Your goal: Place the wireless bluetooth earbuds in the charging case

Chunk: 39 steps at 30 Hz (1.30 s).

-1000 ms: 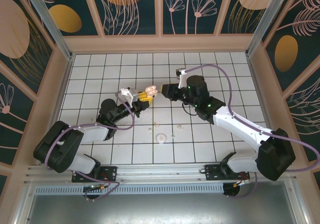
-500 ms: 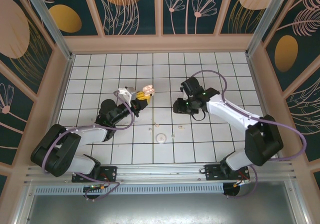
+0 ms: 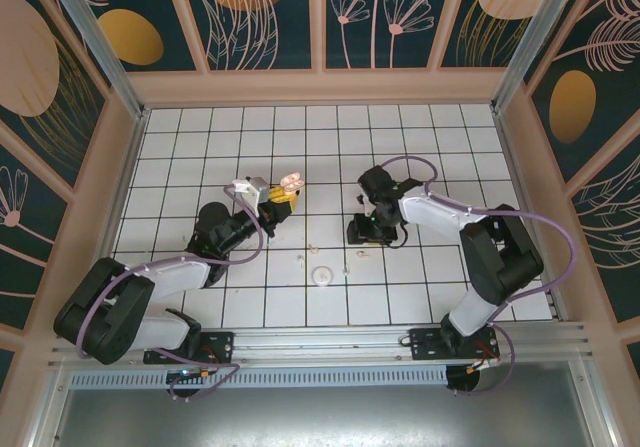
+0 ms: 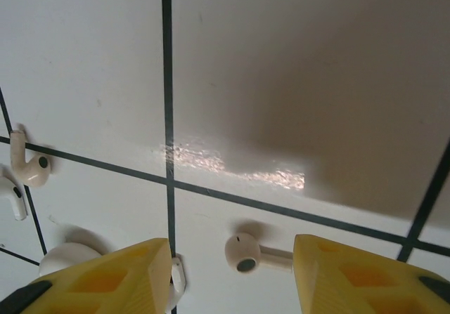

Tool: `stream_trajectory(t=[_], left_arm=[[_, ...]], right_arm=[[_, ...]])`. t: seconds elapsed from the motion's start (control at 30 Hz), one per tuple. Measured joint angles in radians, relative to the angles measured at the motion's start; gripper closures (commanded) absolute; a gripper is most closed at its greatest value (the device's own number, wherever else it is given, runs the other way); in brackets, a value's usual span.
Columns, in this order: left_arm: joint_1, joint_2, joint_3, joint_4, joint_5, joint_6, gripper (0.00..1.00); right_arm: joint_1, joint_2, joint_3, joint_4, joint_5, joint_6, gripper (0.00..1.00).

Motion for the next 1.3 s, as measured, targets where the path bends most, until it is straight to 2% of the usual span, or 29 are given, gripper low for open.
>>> stream_trajectory(t=[0.3,0.77,1.1,1.3], left_arm=[[0.000,-0.015,-0.012,-0.013,-0.019,0.000,0.87],[0.000,-0.035,-0.023,-0.029,-0.039,0.000,0.87],[0.000,-0.039,-0.032,-0.034,-0.054,0.000,0.87],[0.000,-0.039,-0.033,-0.035,-0.054,0.000,0.87]], right_arm=[[0.001,0.063,-0.017,0.025,-0.027,-0.023,0.53],[0.028,0.033,-0.062,0.044,-0.040,-0.002,0.60],[0.074,0.007,-0.071,0.005,-0.076,0.055,0.62],[0.074,0.003,0.010,-0.103,-0.017,0.073,0.63]])
